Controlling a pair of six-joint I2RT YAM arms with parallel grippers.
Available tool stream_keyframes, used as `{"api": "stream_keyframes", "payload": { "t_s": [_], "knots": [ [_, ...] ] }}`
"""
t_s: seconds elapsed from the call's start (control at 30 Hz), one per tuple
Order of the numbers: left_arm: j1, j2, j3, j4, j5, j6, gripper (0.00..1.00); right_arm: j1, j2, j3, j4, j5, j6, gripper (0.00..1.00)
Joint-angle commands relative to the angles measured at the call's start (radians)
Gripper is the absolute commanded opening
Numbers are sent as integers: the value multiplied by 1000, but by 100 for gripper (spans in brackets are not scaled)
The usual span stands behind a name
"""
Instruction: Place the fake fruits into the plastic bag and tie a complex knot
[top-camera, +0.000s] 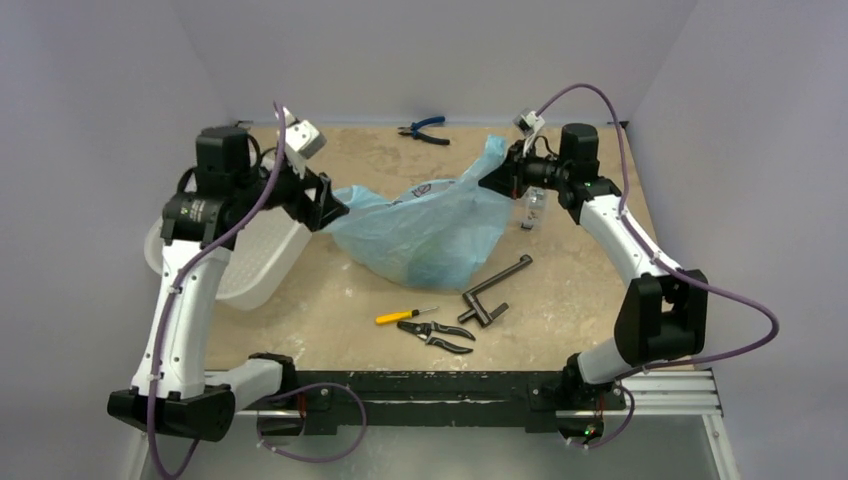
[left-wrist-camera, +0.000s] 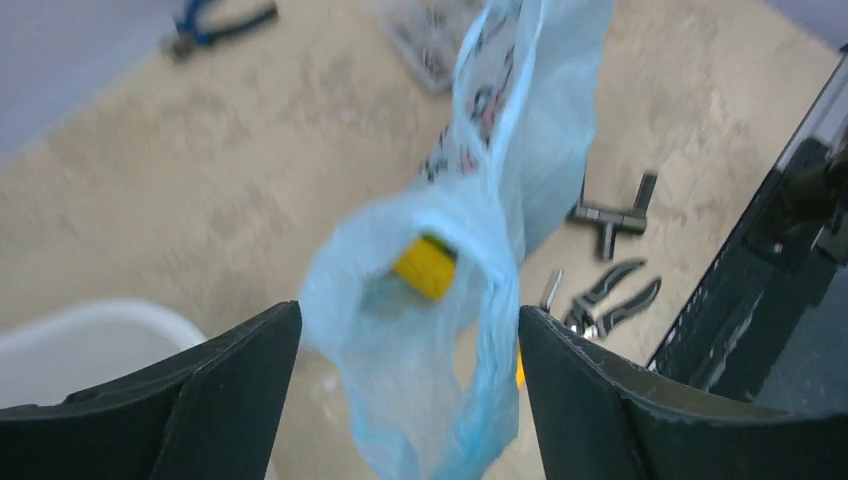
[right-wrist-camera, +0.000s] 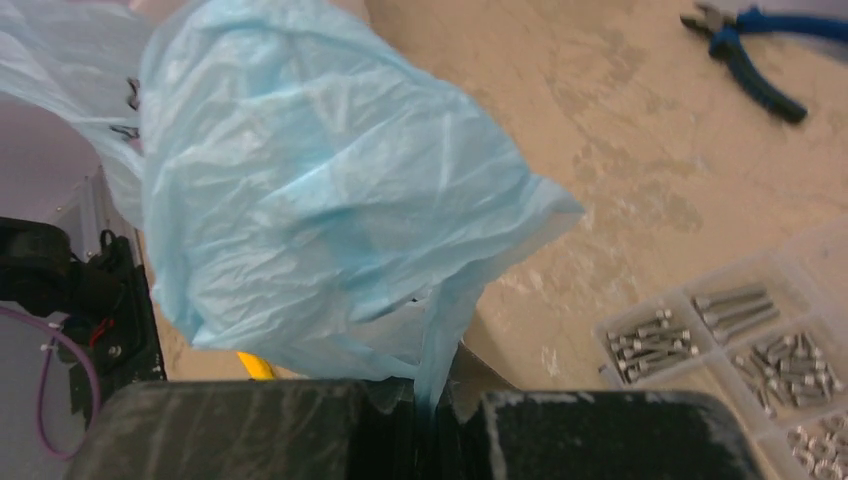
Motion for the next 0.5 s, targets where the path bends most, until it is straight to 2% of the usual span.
{"api": "stream_keyframes", "payload": {
  "t_s": [0.0,0.1,0.2,0.27,0.3,0.47],
  "knots": [
    [-40,119,384,-95,195,224,88,32,-60,132,45,-153,-38,1],
    [-184,234,573,-174,99,321,92,81,-60,165,-8,-157,-159,1],
    [-295,323,655,-176,38,367,92,141,-46,190,-104,-138,-311,0],
    [-334,369,678,-150,36,378,97,165,-34,202,-141,-119,-336,0],
    [-352,387,681,-125,24,357,99,170,-29,204,-145,-110,-337,0],
    [-446,431,631,31,17,190,100,181,-49,167,-126,-45,-269,0]
  ]
}}
